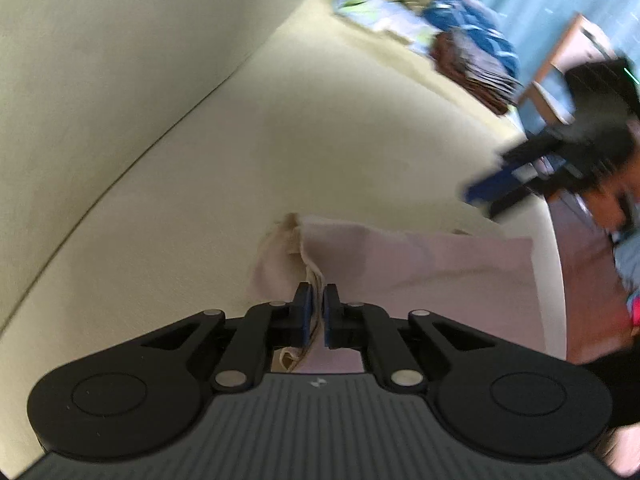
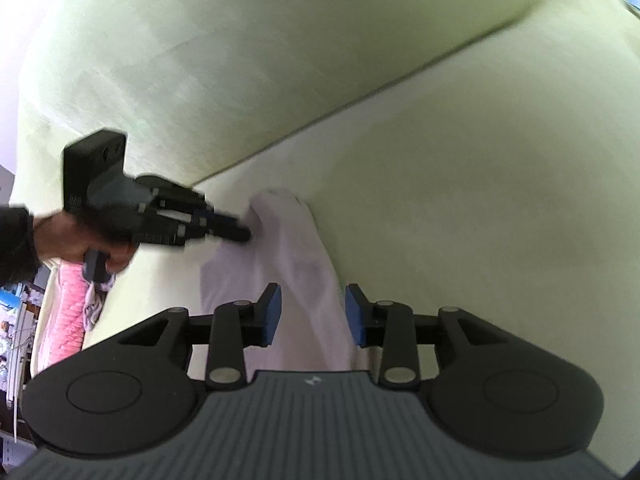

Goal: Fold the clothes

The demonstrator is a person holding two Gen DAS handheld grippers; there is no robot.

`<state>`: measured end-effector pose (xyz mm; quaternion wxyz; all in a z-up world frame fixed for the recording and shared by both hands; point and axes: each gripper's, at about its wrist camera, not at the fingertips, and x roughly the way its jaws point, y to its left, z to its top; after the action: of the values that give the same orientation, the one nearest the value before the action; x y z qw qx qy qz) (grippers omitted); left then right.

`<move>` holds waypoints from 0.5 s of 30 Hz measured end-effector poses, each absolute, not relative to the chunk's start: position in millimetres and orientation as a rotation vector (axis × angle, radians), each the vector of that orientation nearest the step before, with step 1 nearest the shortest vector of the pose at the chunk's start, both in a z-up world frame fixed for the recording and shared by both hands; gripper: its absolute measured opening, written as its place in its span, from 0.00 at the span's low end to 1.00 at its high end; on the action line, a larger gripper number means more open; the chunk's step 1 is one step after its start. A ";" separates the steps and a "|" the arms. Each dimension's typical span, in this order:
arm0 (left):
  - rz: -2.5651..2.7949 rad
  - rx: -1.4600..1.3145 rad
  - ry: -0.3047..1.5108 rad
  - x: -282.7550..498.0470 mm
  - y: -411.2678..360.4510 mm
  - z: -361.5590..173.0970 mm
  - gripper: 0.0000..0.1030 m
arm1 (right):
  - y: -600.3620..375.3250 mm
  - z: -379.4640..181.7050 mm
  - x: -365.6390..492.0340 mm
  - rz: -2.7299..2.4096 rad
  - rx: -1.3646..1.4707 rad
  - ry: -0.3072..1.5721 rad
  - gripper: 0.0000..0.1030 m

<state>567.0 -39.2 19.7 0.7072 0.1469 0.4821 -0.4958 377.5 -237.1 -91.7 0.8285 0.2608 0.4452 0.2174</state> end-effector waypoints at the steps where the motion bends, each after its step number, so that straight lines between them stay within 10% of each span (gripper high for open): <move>1: -1.114 0.330 1.060 562.3 -37.1 19.3 0.03 | -233.1 -92.7 389.6 0.468 0.547 0.944 0.30; 12: -1.145 0.280 1.061 573.1 -14.3 4.0 0.04 | -201.6 -125.7 469.4 0.541 0.478 1.030 0.30; 15: -1.121 0.148 1.074 592.6 -9.4 10.5 0.29 | -195.2 -129.4 474.7 0.542 0.469 1.056 0.27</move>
<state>592.6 -9.4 10.5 0.7111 0.0667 0.4843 -0.5052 474.7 -195.2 -129.4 0.8031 0.2190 0.4929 0.2530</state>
